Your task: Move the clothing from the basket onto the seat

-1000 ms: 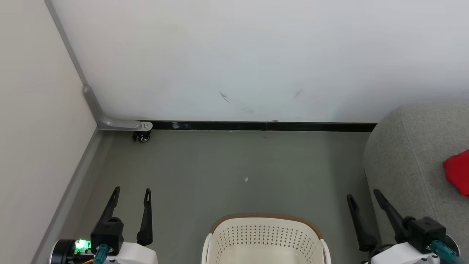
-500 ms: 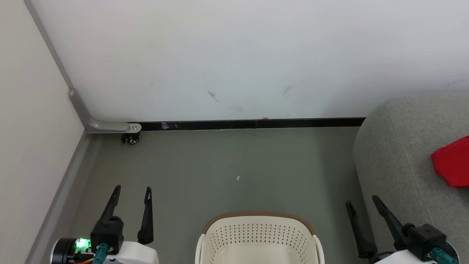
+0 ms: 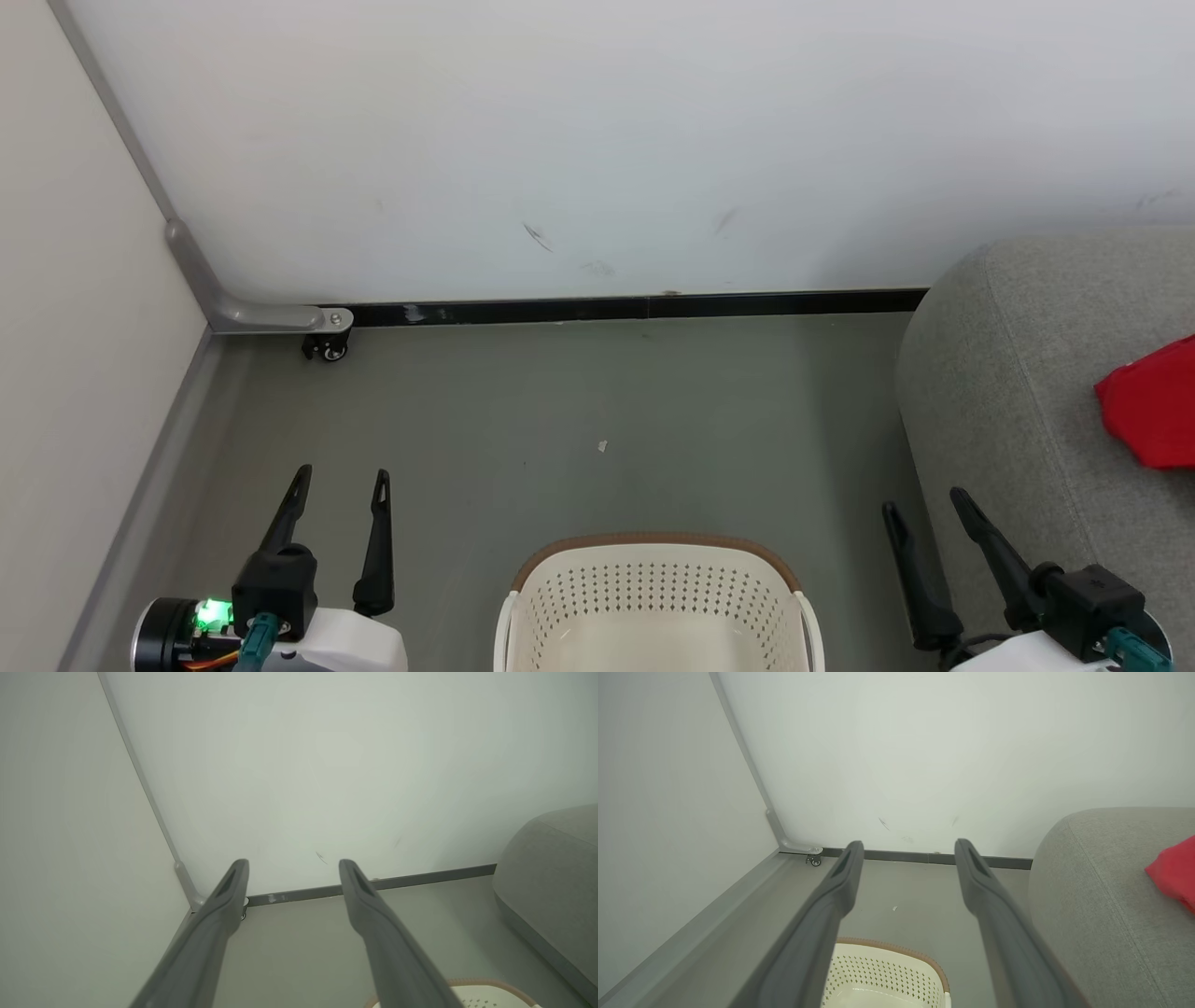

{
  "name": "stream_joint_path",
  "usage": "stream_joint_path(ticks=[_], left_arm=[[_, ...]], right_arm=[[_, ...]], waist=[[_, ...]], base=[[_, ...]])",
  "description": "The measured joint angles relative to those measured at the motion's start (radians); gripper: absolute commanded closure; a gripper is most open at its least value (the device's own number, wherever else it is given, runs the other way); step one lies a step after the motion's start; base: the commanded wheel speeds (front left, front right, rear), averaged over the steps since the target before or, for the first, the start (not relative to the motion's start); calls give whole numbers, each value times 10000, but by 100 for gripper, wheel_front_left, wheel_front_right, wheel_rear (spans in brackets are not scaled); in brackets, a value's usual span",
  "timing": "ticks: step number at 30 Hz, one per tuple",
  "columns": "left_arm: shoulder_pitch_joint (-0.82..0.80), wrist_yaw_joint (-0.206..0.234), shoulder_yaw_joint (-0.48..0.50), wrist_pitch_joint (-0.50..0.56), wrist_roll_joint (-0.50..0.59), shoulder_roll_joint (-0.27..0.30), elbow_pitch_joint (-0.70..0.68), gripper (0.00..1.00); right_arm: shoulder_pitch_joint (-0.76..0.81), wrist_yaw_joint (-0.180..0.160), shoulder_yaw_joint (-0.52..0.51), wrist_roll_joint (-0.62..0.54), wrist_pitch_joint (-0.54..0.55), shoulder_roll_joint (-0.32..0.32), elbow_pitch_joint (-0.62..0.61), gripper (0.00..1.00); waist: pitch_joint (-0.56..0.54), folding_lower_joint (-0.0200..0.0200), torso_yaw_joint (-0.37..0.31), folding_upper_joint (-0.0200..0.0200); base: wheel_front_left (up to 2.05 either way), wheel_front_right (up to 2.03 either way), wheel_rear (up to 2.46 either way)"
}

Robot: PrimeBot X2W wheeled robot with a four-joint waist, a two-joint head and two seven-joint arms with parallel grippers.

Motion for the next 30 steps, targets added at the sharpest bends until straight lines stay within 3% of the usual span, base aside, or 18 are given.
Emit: stream_joint_path(ticks=[19,20,30], left_arm=[[-91,-184,-182,0,90,-121,330,0],[-91,-184,-182,0,90,-130,339,100],[523,-265,-257,48,-84,-403,807,100]], right_arm=[[-1,0,111,12,0,0,-29,0],[-1,0,111,12,0,0,-27,100],[369,-15,291,196,38,115,456,100]], waist=[[-21,0,107,0],[-29,0,114,0],[-25,0,107,0]], base=[[0,0,0],[0,0,0],[0,0,0]])
